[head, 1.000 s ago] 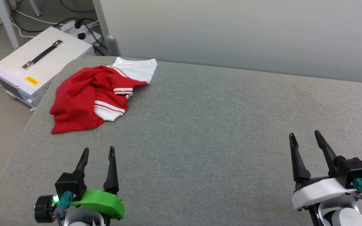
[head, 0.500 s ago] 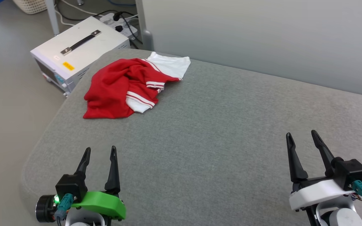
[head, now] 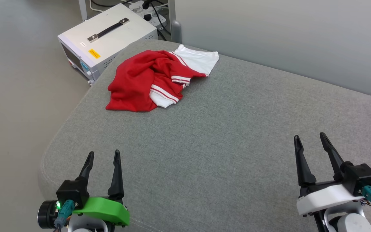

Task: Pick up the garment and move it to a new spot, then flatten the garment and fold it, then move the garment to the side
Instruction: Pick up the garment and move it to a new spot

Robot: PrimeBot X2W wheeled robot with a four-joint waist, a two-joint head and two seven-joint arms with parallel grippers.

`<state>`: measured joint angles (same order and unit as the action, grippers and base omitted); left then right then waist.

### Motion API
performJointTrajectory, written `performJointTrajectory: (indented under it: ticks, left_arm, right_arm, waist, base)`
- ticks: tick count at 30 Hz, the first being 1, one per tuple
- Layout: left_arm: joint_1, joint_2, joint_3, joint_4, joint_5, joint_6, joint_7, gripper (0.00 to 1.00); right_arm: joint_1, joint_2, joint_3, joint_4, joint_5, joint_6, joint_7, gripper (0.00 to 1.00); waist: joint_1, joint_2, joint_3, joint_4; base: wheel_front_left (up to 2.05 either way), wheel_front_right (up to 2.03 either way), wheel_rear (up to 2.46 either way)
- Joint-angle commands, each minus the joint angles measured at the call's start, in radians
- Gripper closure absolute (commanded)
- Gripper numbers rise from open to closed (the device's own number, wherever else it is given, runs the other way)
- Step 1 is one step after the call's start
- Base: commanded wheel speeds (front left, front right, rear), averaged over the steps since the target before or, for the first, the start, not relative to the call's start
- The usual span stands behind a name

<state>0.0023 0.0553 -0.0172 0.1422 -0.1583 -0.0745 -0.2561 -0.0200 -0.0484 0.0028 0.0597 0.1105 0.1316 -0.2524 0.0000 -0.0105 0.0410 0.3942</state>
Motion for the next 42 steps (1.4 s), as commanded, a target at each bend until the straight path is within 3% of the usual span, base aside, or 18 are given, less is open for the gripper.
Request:
performJointTrajectory:
  ticks: [1, 9, 11, 17, 21, 28, 33, 38, 42]
  left_arm:
    - [-0.012, -0.005, 0.004, -0.004, -0.003, 0.0, -0.006, 0.0]
    - [-0.031, -0.005, 0.0, -0.002, -0.058, -0.008, -0.006, 0.0]
    - [-0.08, -0.005, 0.004, 0.029, -0.081, -0.023, -0.006, 0.0]
    - [-0.361, 0.09, -0.046, 0.213, -0.144, -0.054, 0.055, 0.0]
    - [-0.548, 0.19, -0.117, 0.272, -0.226, -0.056, 0.194, 0.0]
    - [-0.812, 0.409, -0.229, 0.348, -0.46, -0.056, 0.583, 0.0]
    - [-0.935, 0.529, -0.248, 0.404, -0.589, -0.056, 0.837, 0.0]
    - [-0.999, 0.597, -0.257, 0.462, -0.638, -0.056, 0.986, 0.0]
    - [-1.02, 0.61, -0.262, 0.497, -0.644, -0.046, 1.037, 0.0]
  right_arm:
    - [-0.01, -0.002, 0.002, 0.002, 0.007, -0.001, -0.009, 0.0]
    - [-0.02, -0.002, 0.002, -0.004, -0.004, -0.001, -0.009, 0.0]
    - [-0.042, -0.002, 0.008, -0.01, -0.025, -0.001, -0.009, 0.0]
    - [-0.102, -0.002, 0.012, -0.029, -0.08, -0.001, -0.009, 0.0]
    - [-0.137, -0.002, 0.011, -0.04, -0.109, -0.001, -0.009, 0.0]
    - [-0.21, -0.002, 0.021, -0.068, -0.113, -0.001, -0.009, 0.0]
    - [-0.24, -0.002, 0.031, -0.081, -0.095, -0.001, -0.009, 0.0]
    - [-0.256, -0.002, 0.039, -0.088, -0.077, -0.001, -0.009, 0.0]
    - [-0.26, -0.002, 0.044, -0.092, -0.07, -0.001, -0.009, 0.0]
  waist:
    - [0.0, 0.0105, 0.001, 0.0]
    - [0.0, 0.0105, 0.026, -0.015]
    - [0.0, 0.0105, 0.073, -0.043]
    - [0.0, 0.0105, 0.245, -0.126]
    - [0.0, 0.0105, 0.338, -0.17]
    - [0.0, 0.0105, 0.481, -0.258]
    - [0.0, 0.0105, 0.555, -0.316]
    - [0.0, 0.0105, 0.601, -0.355]
    - [0.0, 0.0105, 0.618, -0.369]
  base:
    - [0.0, 0.0, 0.0]
    - [0.0, 0.0, 0.0]
    - [0.0, 0.0, 0.0]
    - [0.0, 0.0, 0.0]
    - [0.0, 0.0, 0.0]
    - [0.0, 0.0, 0.0]
    - [0.0, 0.0, 0.0]
    - [0.0, 0.0, 0.0]
    - [0.0, 0.0, 0.0]
